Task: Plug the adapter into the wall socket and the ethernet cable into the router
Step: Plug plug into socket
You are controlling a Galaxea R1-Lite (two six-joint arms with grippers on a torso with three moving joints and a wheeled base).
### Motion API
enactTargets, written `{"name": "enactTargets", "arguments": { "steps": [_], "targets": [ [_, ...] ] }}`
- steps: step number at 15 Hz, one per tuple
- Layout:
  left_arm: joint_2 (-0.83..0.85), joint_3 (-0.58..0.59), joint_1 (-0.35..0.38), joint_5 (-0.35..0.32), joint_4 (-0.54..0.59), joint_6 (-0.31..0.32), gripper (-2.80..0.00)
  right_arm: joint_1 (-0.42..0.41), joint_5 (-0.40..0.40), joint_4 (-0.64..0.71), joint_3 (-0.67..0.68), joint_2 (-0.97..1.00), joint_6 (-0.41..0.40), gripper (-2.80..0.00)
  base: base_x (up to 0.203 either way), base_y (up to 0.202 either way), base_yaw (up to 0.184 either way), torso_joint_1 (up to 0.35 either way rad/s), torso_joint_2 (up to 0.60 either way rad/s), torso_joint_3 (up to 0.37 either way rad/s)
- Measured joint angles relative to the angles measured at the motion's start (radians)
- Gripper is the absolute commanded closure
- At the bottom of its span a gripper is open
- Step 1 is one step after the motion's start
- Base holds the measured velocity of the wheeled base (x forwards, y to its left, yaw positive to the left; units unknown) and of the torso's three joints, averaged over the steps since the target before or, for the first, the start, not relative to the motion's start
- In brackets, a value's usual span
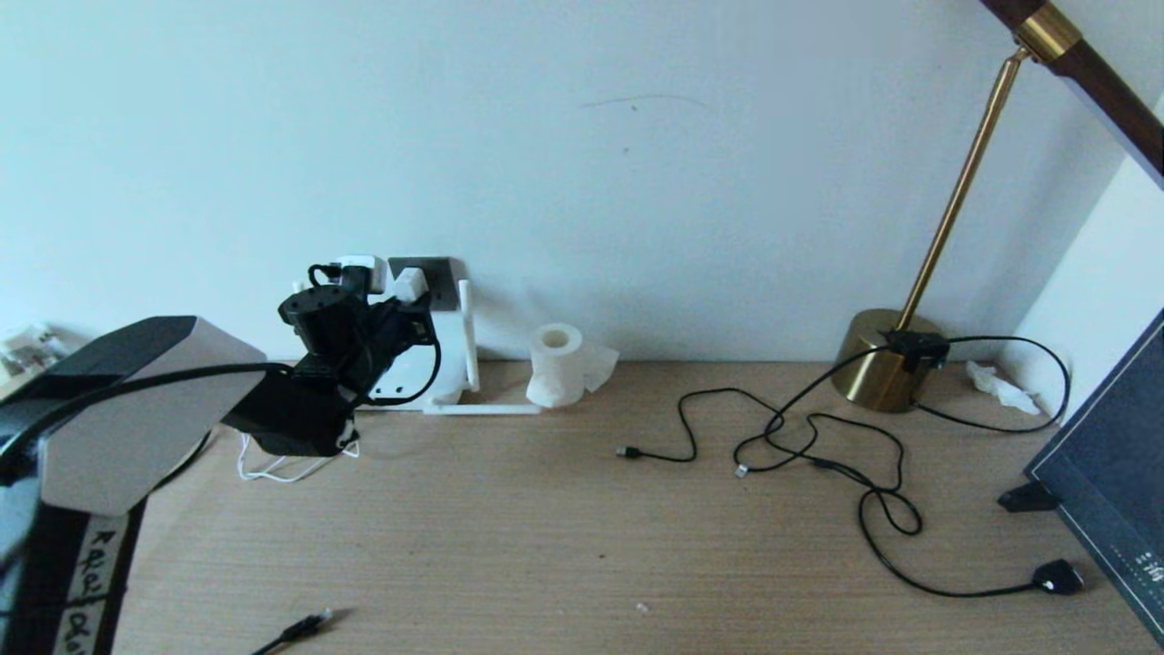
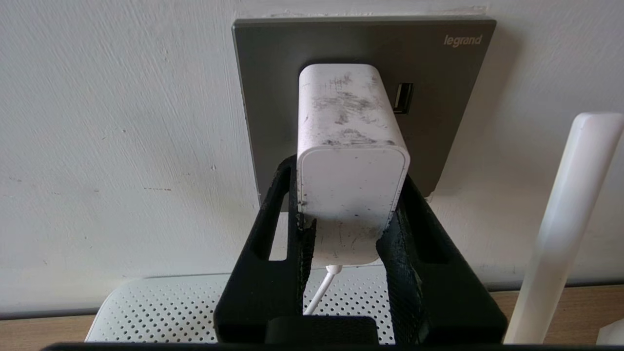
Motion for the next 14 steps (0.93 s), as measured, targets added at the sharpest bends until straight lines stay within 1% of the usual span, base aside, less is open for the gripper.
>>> {"name": "enactTargets", "arguments": {
  "steps": [4,14],
  "targets": [
    [0.021,-0.021,0.001,0.001,-0.001,0.0,0.0,0.0,0.0,0.0,0.0,0.0,0.0,0.0,0.0,0.0,0.0,0.0,0.0,0.0],
    [0.039,-0.024,0.001,0.001,-0.004,-0.001,0.0,0.0,0.0,0.0,0.0,0.0,0.0,0.0,0.0,0.0,0.0,0.0,0.0,0.0]
  ]
}}
